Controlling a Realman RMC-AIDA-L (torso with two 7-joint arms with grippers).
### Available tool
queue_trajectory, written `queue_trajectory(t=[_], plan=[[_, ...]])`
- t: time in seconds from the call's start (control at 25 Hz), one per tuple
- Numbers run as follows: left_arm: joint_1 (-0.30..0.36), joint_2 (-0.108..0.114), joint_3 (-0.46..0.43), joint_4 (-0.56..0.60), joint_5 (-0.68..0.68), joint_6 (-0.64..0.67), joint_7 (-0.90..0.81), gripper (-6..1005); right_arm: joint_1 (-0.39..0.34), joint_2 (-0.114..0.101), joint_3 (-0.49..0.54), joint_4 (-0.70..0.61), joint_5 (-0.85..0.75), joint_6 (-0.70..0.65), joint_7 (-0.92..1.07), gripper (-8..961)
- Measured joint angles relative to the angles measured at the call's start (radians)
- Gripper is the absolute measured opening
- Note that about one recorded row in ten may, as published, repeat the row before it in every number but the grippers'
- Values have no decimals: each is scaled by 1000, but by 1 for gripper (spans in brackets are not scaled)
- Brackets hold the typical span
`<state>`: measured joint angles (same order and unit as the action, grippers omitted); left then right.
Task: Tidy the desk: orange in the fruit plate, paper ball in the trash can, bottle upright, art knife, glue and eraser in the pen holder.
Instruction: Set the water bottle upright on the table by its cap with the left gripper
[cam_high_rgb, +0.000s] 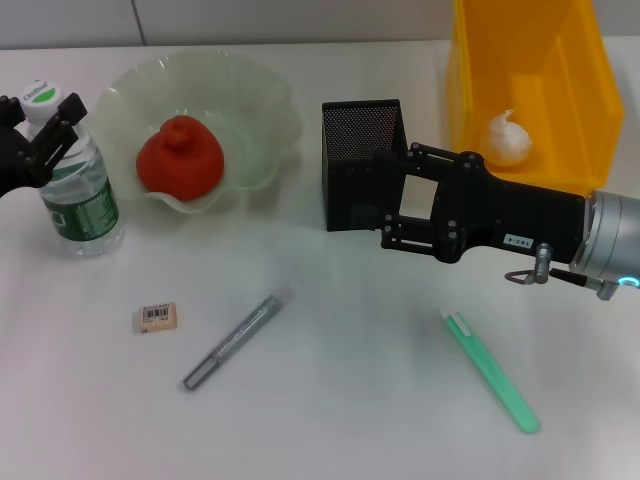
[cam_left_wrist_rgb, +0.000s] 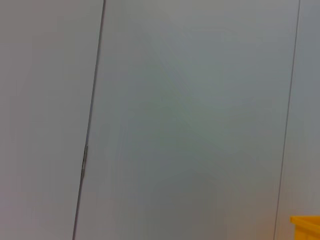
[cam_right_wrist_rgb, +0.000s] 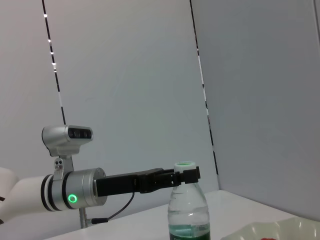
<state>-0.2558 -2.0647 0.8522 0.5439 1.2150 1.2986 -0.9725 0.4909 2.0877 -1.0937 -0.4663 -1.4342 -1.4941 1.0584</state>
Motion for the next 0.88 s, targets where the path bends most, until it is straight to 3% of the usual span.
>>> queue_trajectory(t=[0.88], plan=[[4, 1, 4, 1, 0, -1, 0, 489, 0, 0, 0, 0, 0, 0, 0, 732]])
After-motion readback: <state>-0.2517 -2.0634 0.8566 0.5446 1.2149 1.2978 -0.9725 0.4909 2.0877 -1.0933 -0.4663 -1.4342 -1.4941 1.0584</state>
